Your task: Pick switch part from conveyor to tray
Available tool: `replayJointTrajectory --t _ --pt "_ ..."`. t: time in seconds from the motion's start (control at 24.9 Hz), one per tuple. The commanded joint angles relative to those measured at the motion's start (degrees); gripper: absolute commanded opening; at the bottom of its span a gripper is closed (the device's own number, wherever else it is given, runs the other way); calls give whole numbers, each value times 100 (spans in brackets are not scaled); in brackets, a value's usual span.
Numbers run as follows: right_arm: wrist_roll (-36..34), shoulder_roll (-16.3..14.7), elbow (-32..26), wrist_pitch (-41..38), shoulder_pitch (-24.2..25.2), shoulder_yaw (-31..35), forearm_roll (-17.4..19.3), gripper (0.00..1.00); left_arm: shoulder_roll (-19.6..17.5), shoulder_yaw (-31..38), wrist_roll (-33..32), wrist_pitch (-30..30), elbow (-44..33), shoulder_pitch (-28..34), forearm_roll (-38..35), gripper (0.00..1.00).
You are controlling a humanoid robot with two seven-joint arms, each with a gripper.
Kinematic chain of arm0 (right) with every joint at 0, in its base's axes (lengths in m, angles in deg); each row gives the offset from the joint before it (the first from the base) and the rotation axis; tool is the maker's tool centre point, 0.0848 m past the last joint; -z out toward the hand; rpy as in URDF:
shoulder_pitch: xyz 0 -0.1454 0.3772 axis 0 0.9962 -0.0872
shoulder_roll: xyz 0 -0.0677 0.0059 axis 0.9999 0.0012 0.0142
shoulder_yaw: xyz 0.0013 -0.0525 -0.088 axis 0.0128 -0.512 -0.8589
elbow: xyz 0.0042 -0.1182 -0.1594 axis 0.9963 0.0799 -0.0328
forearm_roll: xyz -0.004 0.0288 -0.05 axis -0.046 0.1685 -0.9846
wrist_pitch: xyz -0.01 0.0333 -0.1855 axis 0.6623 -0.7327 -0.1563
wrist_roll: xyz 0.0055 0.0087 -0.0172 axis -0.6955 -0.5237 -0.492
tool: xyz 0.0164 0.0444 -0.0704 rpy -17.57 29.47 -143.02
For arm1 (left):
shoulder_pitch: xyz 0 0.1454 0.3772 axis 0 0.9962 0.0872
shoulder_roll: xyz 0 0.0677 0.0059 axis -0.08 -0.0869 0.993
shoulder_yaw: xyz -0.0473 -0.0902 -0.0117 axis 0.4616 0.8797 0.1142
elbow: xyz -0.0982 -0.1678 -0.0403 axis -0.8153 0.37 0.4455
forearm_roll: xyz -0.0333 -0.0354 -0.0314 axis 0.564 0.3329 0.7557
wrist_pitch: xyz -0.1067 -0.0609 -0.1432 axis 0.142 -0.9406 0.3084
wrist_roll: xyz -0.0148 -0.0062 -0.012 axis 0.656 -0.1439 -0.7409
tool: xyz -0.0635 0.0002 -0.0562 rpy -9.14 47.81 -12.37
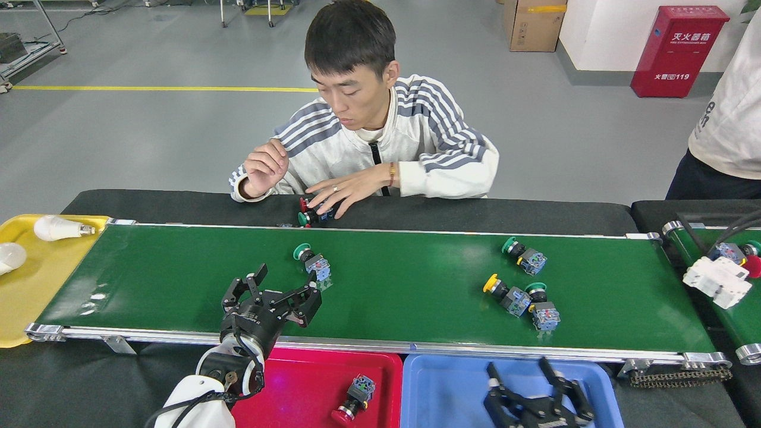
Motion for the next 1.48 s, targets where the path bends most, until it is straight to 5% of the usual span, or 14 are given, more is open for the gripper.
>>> replayJointTrajectory --t 0.0,0.2,0.52,0.6,0.76,0.84,1.2,1.28,1.36,1.44 --pt "16 -92 31 56 -307 -3 -23 99 89 19 15 4 225 -245 -19 100" --pt "482 -505 435 20 -905 -583 -23 99 151 28 15 12 639 -579 -19 100" --pt "1044 -523 1200 12 -1837 -1567 12 99 160 89 94 -40 1737 -1106 -2 97" --pt "1167 -488 1402 20 -2030 -1787 12 99 177 98 94 -49 2010 -1229 7 88" --pt "1203 -250 1912 64 -2513 -2042 -14 99 256 309 112 -40 2194 -1291 60 36" --pt "1211 -145 2246 73 -2795 -2130 -23 99 318 476 375 4 2194 -1282 156 20" --pt "1220 224 3556 82 -3718 -2253 -31 98 371 388 745 188 2054 -1071 104 11" --pt "1238 189 3556 73 -3718 -2253 -31 85 336 327 745 593 1711 -869 95 11" --pt "1247 145 3556 64 -3735 -2262 -40 41 265 291 736 1225 1131 -544 86 12" --pt "1308 49 3538 29 -3735 -2270 -32 13 29 274 675 1971 411 -131 77 13"
